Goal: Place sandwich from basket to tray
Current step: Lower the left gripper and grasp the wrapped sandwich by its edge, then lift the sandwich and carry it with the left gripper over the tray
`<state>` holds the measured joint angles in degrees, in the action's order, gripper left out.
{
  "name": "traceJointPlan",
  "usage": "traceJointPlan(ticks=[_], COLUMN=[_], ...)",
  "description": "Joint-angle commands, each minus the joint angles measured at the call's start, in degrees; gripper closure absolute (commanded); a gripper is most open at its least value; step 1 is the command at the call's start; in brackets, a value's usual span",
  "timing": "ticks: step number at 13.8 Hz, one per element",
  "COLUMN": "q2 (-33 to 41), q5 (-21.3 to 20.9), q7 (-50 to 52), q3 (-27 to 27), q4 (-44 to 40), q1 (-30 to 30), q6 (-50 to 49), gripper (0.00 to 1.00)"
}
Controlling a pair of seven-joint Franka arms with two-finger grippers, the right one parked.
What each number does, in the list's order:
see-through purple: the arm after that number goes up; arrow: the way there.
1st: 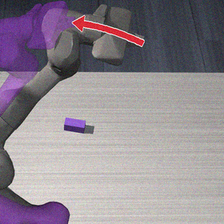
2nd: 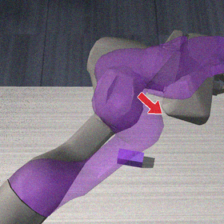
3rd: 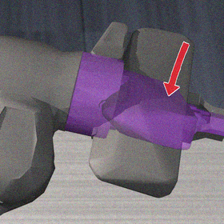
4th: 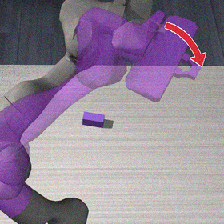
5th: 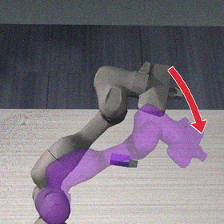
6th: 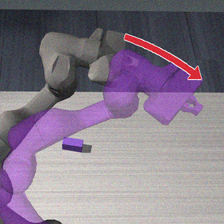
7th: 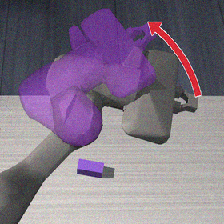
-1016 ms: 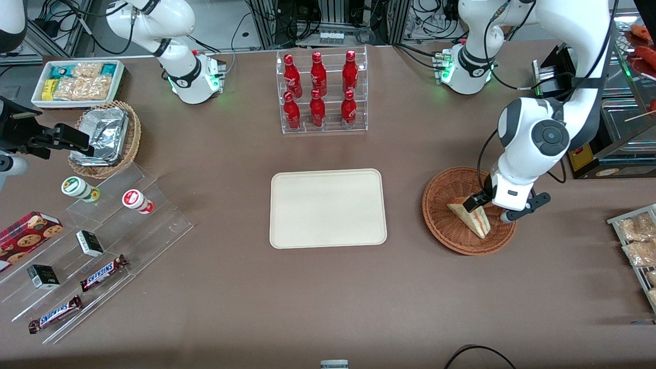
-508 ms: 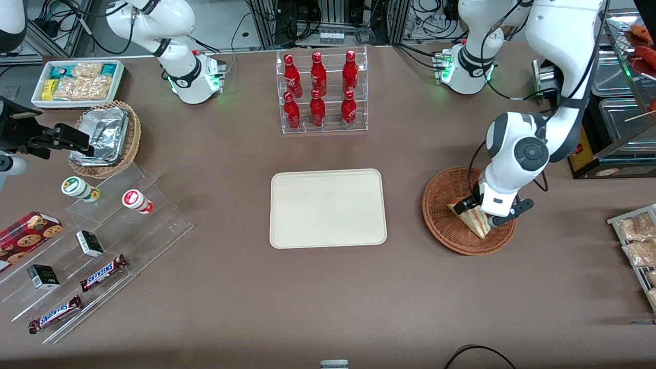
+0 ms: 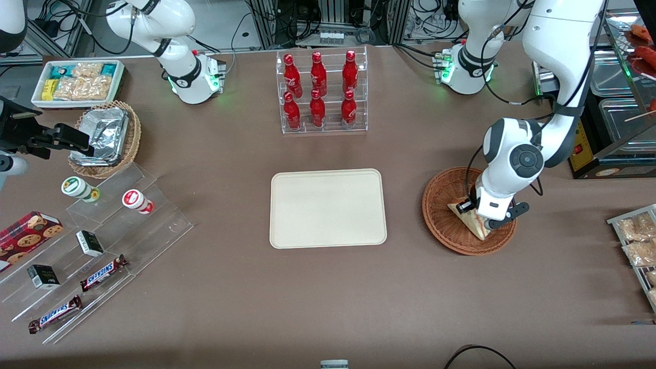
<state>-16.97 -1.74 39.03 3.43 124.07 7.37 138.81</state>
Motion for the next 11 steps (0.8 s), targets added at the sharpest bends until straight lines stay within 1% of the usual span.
traceJointPlan(ticks=[1,3,5,8,9,11], q2=[2.82,2.74,2.82,0.46,-0.25,-0.43], q5=[-0.02,-0.11,-0.28,-0.63,-0.46,-0.46], q7=[0.52,0.96,1.75,5.52,6.75,9.21], q3=[0.17,0.26,0.26,0.26,0.34,0.26], q4=[-6.53,-13.03,-17.87,-30.07,-33.42,-37.13], q1=[1.41,4.30,6.94,13.35,15.20,19.94], q6=[-11.67,-19.86,-24.71,-32.53,-34.29,-36.15], gripper=[0.88,0.88,0.88,0.87,0.87,0.87])
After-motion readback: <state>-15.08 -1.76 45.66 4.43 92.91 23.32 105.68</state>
